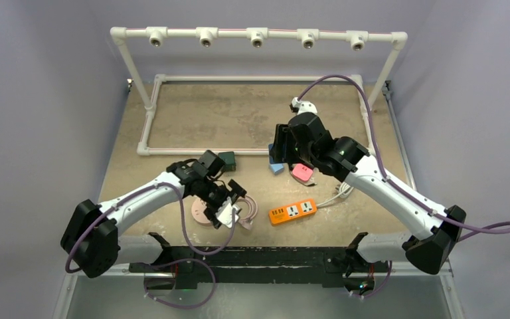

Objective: Insert the plug

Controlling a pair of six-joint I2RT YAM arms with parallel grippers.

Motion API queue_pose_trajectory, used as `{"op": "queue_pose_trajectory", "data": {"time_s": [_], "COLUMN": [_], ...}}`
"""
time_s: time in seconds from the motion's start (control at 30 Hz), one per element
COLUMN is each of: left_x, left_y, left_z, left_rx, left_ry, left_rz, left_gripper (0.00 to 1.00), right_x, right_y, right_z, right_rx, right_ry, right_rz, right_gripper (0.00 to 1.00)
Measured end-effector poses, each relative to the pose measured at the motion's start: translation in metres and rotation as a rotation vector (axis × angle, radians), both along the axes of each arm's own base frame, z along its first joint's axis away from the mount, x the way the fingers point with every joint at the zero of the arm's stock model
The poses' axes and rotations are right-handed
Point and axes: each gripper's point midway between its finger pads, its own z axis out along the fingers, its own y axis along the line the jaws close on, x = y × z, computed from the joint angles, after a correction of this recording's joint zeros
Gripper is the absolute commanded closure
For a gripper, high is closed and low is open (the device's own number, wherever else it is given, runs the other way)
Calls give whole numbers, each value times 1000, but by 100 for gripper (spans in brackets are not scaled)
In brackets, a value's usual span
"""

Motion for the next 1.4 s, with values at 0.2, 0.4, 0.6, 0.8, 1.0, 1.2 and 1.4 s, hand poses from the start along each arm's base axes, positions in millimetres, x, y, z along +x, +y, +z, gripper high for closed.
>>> {"op": "queue_pose_trajectory", "data": {"time_s": [0.2, 0.4, 0.6, 0.8, 1.0, 1.2, 1.4], "left_x": [-18, -29, -30, -21, -4, 31, 55], "left_y": [-16, -20, -18, -17, -31, -59, -80], "left_z": [-24, -40, -55, -69, -73, -70, -69], "left_rx": [62, 96, 137, 187, 241, 235, 225], "left_ry": [-2, 7, 34, 40, 51, 49, 158], "left_rz": [-115, -129, -69, 11, 104, 276, 565], "left_gripper": [57, 73, 70, 74, 92, 100, 100], "right_x": [4, 5, 6, 6, 7, 10, 15], "right_y": [-6, -9, -10, -10, -11, -15, -22], "right_z": [-1, 0, 0, 0, 0, 1, 3], "right_rx": [-12, -13, -13, -18, -27, -41, -48], "right_ry": [-3, -10, -10, -12, -15, -18, -22], "right_rz": [-27, -36, -40, -35, -29, -34, -50], "right_gripper": [100, 93, 93, 93, 92, 91, 91]}}
